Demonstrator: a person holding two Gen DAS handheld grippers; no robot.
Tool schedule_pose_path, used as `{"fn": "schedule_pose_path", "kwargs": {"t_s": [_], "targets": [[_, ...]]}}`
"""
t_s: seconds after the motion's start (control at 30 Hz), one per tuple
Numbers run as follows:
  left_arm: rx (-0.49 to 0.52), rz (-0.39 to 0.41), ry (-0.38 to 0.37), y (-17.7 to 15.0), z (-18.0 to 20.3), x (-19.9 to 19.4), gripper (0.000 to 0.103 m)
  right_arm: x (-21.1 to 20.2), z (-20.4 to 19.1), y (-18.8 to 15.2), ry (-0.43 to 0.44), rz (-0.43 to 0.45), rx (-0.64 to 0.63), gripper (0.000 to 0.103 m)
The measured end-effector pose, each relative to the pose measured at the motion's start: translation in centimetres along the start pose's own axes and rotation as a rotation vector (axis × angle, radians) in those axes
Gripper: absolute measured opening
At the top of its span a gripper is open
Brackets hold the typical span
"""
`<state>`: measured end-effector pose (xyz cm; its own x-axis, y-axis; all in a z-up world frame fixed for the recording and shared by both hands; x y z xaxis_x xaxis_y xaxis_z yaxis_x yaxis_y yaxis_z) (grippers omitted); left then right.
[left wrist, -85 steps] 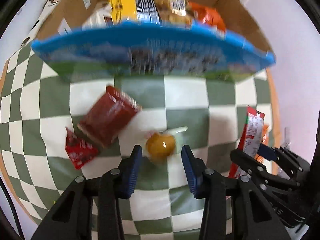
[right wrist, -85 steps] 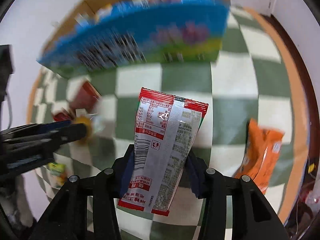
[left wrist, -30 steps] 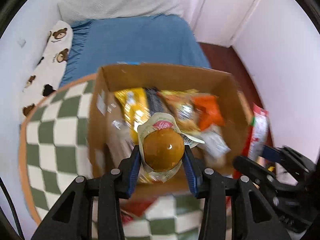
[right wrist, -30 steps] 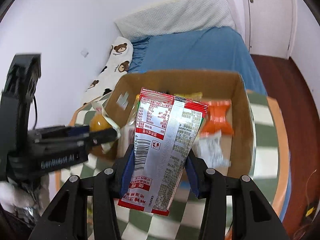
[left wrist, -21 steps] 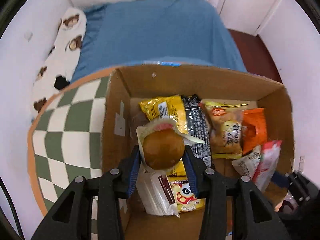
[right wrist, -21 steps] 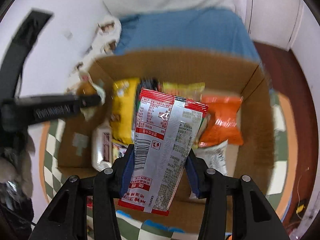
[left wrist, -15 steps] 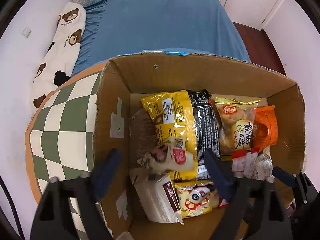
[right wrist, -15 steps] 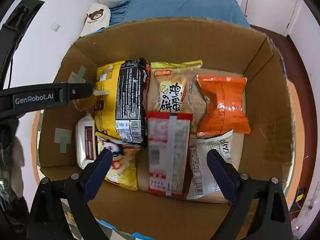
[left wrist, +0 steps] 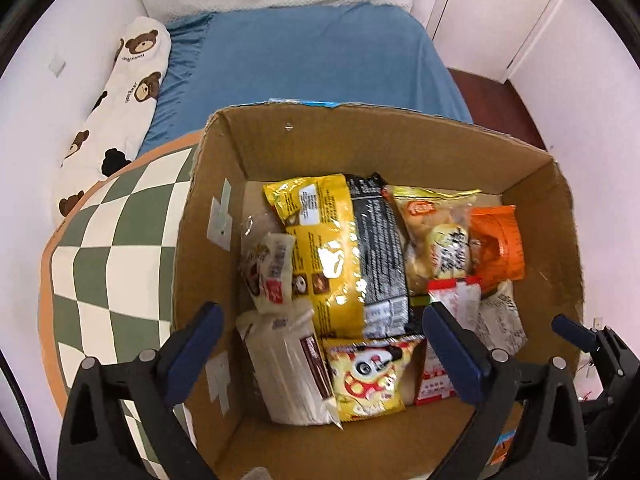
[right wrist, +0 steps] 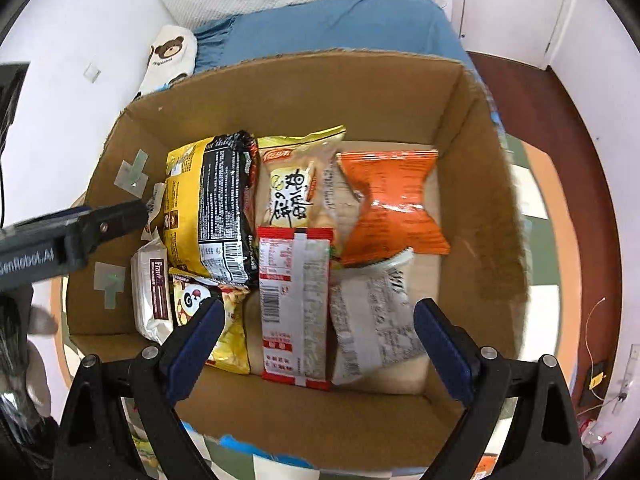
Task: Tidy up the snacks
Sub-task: 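Carry both packets into the box and open both tools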
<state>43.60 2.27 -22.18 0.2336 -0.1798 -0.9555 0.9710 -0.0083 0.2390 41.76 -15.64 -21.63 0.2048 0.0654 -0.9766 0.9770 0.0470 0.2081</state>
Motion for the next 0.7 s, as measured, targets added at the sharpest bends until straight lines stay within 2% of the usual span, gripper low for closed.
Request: {"fn": "schedule_pose_path", "kwargs": {"t_s": [0.37,0.7], "targets": [[0.013,0.199,0.020,-4.8,2.0,-6.7,0.102,-6.7,2.4,-2.6,-0.077,0.160,0.012,0.098],[0.047,0.316,0.015,-8.7,3.3,-12.9,0.102,-13.6,1.5,-5.7,-0.096,0.307,0.012,0.098]]}}
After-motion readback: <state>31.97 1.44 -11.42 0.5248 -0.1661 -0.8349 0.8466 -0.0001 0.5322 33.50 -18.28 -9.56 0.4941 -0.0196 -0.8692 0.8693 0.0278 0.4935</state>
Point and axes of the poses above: each gripper's, at about its wrist camera, not at the fingertips, and x roughly the way its jaws point, z to its right, y to its top, the point moved 10 cm from there along x, roughly the way its jaws point, and after that the axes turned 8 degrees about -y, right-handed, at the moved point
